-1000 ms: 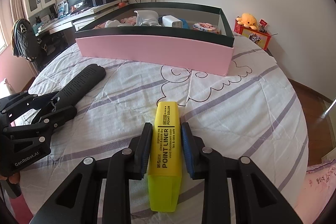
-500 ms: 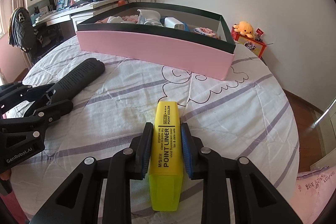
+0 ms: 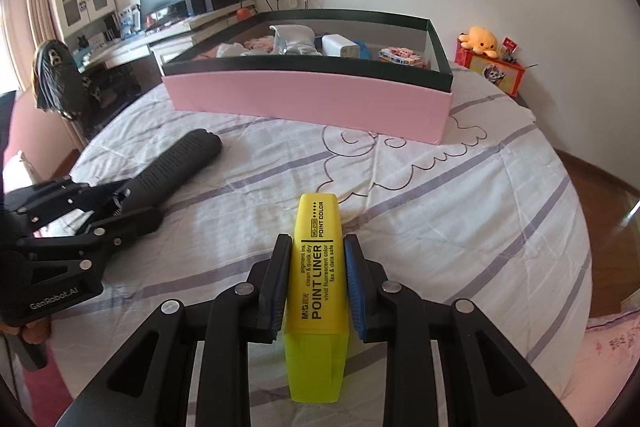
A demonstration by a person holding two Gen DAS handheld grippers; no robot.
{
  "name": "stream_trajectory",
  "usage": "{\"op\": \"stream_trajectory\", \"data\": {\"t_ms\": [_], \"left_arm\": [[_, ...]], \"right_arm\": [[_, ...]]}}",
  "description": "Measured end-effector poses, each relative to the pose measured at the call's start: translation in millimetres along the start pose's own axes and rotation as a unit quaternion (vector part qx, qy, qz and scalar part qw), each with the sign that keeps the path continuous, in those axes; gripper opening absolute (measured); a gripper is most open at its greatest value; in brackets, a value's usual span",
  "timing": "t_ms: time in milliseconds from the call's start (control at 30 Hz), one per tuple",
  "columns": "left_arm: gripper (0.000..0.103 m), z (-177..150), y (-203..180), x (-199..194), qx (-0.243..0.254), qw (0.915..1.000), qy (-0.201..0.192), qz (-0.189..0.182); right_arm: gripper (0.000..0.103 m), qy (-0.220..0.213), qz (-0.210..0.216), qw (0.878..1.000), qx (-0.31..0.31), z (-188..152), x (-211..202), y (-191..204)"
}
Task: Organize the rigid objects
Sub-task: 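Lift and carry the remote and yellow highlighter over the pink box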
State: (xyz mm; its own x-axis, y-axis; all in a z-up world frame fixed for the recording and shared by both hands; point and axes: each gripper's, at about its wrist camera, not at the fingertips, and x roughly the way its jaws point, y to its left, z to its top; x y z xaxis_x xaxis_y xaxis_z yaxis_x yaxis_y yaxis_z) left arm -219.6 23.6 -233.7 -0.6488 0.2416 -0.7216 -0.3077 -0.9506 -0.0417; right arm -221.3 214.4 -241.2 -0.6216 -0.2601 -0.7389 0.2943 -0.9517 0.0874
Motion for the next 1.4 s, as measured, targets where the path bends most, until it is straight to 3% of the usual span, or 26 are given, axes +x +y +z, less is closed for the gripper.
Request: {"op": "stream_trajectory", "data": {"t_ms": [233, 667, 1033, 1400], "left_arm": [[0.044, 5.3, -7.2, -14.1, 0.011, 0.9998, -0.014, -0.006], [0.044, 37.4, -11.8, -36.2, 0.04, 0.9977, -0.045, 0.032], [0.044, 96.3, -8.3, -26.5, 0.071, 0.9949, -0.062, 0.035], [0.044, 182.7, 30.1, 19.9, 0.075, 0.9941, -0.063, 0.048]], "right_arm": [[0.026, -0.014, 0.007, 1.0, 0.005, 4.1, -13.3, 1.8], [0.026, -0.047, -0.004, 0.999, -0.026, 33.8, -39.0, 12.1], [0.026, -0.067, -0.028, 0.994, -0.075, 91.1, -47.0, 2.5], [0.026, -0.042, -0.049, 0.993, -0.095, 167.9, 2.5, -33.5]]}}
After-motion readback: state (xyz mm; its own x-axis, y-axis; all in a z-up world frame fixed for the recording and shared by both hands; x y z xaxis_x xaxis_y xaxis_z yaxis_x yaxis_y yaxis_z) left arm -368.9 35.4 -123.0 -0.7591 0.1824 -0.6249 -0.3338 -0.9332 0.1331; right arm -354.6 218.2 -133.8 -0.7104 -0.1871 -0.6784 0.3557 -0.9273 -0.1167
